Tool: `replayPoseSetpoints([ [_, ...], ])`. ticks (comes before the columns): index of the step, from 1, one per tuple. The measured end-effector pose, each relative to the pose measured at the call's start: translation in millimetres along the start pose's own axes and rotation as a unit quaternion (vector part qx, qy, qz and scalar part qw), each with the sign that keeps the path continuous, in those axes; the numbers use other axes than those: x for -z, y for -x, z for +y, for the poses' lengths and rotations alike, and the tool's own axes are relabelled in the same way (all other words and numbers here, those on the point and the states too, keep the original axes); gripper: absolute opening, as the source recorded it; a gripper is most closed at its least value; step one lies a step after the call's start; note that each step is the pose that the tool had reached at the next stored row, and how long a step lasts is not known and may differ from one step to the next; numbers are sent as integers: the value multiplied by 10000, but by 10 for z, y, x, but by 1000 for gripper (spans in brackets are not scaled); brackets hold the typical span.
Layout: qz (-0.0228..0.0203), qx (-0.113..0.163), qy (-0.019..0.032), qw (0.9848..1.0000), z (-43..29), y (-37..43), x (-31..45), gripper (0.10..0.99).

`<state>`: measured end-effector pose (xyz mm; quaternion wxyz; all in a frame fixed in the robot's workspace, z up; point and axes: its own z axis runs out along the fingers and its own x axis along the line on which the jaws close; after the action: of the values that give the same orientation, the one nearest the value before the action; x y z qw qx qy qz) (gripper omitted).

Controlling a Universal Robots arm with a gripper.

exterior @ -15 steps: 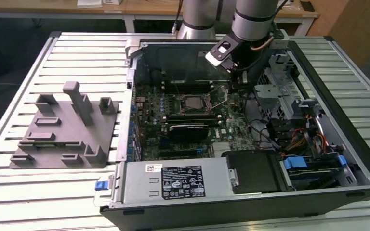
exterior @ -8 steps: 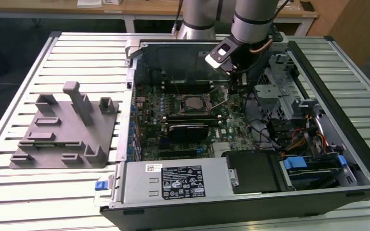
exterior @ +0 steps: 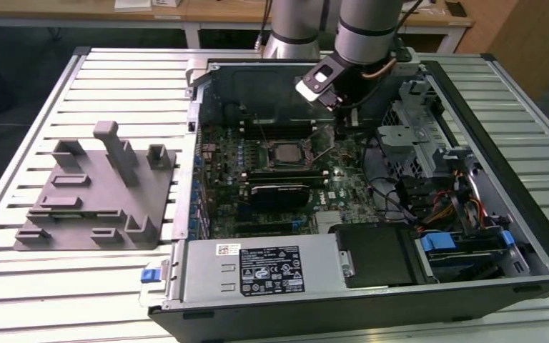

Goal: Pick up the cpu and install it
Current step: 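Close the cpu cover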

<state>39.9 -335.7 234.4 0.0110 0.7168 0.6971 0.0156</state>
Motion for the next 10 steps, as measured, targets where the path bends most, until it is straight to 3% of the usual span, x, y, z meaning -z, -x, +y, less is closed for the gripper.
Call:
replayPoseSetpoints([
  [10,0,-5,0,10000,-247,7,9,106],
])
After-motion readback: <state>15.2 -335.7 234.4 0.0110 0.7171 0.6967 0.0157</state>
